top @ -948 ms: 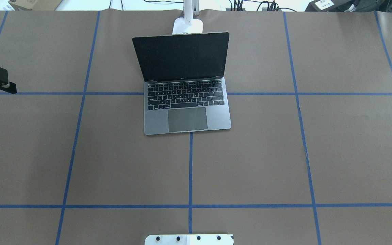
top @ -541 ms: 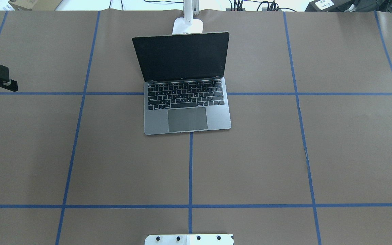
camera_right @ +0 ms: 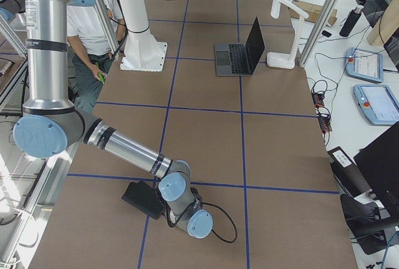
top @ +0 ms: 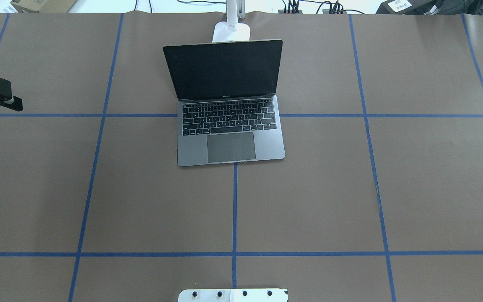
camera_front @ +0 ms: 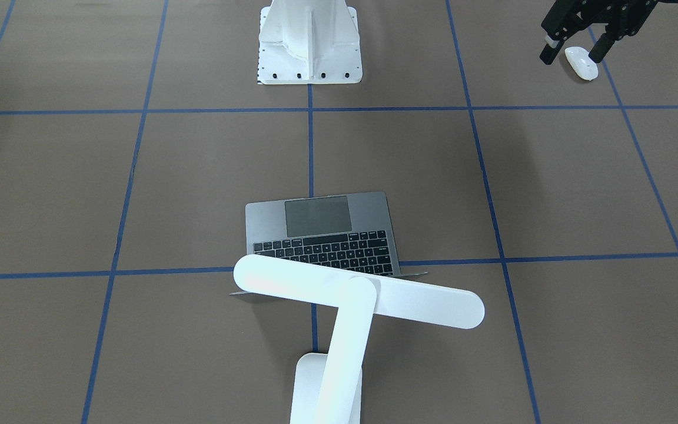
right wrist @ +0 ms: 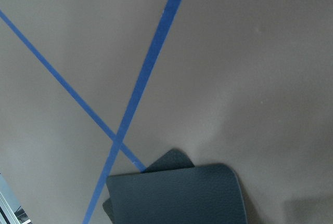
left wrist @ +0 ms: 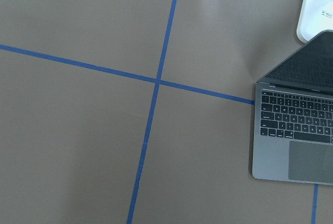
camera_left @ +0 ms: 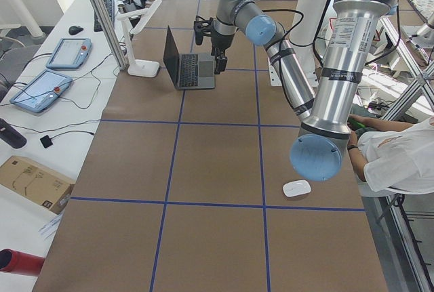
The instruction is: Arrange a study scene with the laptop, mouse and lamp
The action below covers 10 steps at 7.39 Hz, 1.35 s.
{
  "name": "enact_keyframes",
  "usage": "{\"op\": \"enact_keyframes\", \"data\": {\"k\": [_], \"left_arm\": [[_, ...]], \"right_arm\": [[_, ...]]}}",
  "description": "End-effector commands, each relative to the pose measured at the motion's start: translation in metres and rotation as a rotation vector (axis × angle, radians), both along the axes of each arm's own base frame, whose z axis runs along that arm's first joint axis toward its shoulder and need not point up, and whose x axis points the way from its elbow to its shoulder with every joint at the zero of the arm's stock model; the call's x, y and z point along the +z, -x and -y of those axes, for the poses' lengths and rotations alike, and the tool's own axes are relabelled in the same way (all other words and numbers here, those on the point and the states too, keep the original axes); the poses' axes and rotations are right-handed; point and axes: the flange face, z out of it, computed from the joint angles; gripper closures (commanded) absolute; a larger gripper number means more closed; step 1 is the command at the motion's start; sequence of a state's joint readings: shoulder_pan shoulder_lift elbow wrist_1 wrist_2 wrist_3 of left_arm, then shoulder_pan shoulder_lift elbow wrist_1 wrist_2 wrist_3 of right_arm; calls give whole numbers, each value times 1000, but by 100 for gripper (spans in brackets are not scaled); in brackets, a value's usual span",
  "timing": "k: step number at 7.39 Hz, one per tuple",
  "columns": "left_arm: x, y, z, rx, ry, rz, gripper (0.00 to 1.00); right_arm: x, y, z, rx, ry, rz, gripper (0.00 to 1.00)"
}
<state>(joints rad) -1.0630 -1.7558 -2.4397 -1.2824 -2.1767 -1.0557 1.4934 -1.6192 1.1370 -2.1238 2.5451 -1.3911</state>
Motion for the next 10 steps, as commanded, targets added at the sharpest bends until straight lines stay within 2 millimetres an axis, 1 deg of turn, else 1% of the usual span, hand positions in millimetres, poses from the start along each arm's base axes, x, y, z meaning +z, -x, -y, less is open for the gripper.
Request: {"op": "enact_keyframes", "data": {"k": [1, 3, 6, 10], "left_arm": [[-2, 1, -2, -1, -4, -3, 1], [-5, 3, -4, -1, -9, -7, 1], [-10, 6, -10, -21, 4, -25, 1], [-13, 6, -11, -24, 3, -32, 1]], "right_arm": [[2, 2, -3, -11, -8, 2, 3], [11, 4, -10, -19, -7, 1, 3], [11, 6, -10, -17, 0, 2, 2], [15, 9, -20, -10, 18, 9, 2]]}}
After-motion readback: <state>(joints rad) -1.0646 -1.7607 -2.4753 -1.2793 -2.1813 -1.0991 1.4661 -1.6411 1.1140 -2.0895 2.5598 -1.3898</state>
